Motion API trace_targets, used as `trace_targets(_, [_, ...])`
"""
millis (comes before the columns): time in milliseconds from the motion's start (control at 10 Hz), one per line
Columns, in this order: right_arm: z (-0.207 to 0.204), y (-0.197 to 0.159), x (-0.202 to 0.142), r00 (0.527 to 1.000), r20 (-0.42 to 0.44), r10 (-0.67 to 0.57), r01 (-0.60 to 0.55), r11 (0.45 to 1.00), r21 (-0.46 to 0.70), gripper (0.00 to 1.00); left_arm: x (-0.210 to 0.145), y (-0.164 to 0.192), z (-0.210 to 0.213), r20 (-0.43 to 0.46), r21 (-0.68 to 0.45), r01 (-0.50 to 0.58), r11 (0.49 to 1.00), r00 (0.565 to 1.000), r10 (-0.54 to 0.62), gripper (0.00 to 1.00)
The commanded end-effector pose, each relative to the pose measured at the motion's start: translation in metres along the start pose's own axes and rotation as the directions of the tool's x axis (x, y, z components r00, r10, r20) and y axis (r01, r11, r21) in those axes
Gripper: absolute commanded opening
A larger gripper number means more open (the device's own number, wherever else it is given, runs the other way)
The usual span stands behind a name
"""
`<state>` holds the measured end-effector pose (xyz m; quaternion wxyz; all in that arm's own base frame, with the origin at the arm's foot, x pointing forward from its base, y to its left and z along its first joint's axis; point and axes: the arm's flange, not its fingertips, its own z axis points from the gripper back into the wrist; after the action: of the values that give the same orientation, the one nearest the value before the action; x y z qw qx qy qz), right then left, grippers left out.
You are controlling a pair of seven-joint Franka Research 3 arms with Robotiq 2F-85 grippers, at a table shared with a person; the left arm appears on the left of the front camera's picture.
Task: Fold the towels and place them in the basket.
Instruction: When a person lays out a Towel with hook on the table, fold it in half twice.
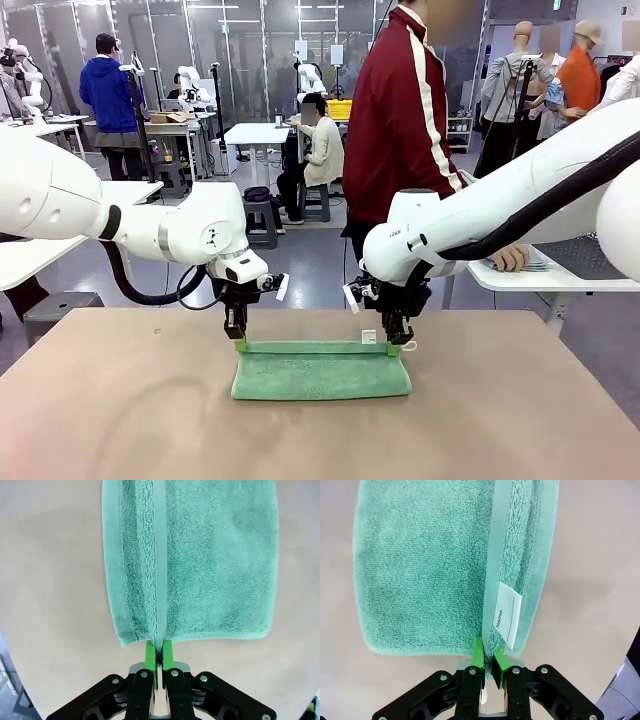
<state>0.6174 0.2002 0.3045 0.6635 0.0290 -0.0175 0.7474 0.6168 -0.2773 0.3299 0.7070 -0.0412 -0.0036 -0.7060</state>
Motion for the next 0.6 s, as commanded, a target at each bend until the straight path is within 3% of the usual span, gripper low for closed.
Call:
trace_targets(0, [-0.0054,-0.0083,-0.0087,0.999,-0.03,0.038,-0.038,0.999,-0.011,0.07,-0.0071,0.0155,-0.0062,-0.025,0.0,0.032,0.999,0.999,-0.032,0.06])
trace_targets(100, [-0.0068,-0.0097,-0.0085,0.999,-0.034,0.035,-0.036,0.999,-0.022,0.23,-0.0065,0.0189,-0.0086,-0.035,0.016,0.037,0.999,0.999,-0.036,0.16])
trace_targets(200, [-0.0035,-0.0107,-0.0078,0.998,-0.05,0.049,-0.052,0.998,-0.047,0.27,-0.0053,0.0212,-0.0096,-0.05,0.041,0.038,0.998,0.998,-0.036,0.25])
trace_targets(300, [-0.0023,-0.0117,-0.0088,0.997,-0.06,0.053,-0.057,0.996,-0.064,0.43,-0.0051,0.0231,-0.0105,-0.053,0.064,0.04,0.997,0.998,-0.037,0.35])
trace_targets(400, [-0.0023,-0.0132,-0.0085,0.995,-0.076,0.065,-0.072,0.994,-0.088,0.47,-0.0061,0.0243,-0.0104,-0.06,0.099,0.043,0.994,0.998,-0.037,0.45])
trace_targets(500, [-0.0028,-0.0148,-0.0068,0.993,-0.09,0.079,-0.089,0.99,-0.111,0.63,-0.0067,0.0246,-0.0088,-0.068,0.136,0.046,0.99,0.997,-0.037,0.54])
